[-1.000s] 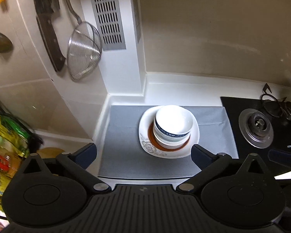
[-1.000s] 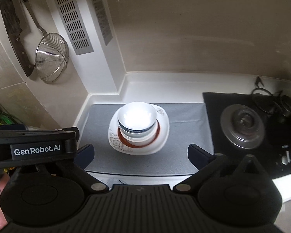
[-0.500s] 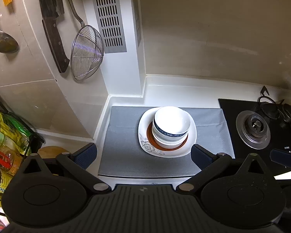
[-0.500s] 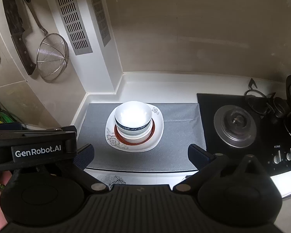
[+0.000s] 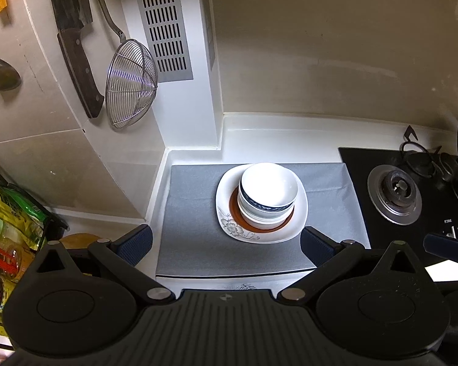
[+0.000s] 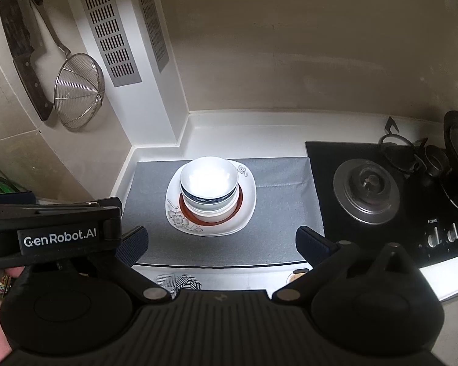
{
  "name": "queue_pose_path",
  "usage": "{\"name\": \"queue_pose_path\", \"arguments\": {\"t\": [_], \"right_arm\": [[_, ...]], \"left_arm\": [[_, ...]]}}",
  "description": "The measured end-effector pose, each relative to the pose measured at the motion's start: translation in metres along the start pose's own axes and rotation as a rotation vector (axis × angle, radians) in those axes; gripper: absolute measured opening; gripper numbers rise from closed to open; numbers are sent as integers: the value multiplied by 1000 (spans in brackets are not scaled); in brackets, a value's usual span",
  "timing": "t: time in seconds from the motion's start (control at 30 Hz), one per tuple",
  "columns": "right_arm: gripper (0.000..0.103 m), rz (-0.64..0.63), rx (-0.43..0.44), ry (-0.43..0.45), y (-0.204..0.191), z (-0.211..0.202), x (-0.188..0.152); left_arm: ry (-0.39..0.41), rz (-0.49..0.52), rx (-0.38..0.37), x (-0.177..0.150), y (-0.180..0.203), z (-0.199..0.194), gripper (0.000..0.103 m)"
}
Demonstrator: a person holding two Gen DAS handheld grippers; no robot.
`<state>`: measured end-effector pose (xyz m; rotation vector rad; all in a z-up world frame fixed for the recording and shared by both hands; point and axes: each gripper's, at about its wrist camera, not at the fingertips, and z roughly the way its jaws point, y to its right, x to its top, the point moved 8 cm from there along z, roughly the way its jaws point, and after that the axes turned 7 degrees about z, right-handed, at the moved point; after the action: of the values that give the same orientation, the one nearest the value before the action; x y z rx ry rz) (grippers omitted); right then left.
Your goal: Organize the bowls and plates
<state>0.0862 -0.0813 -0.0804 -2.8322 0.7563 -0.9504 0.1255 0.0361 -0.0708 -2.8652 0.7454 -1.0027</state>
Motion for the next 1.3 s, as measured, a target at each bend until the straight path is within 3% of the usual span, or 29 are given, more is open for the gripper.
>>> {"name": "queue_pose_path", "arguments": {"t": [0.37,0.67,1.3], "right_arm": [[103,-41,39,-21,15,-7,0],[103,-2,44,-4,23,-11,-4],[103,-3,34,-2,17,-13,-8]], "left_arm": [[0,-20,-14,-4,16,-7,103],[13,0,-8,-4,23,-11,103],[13,8,-36,-7,21,-15,103]]}}
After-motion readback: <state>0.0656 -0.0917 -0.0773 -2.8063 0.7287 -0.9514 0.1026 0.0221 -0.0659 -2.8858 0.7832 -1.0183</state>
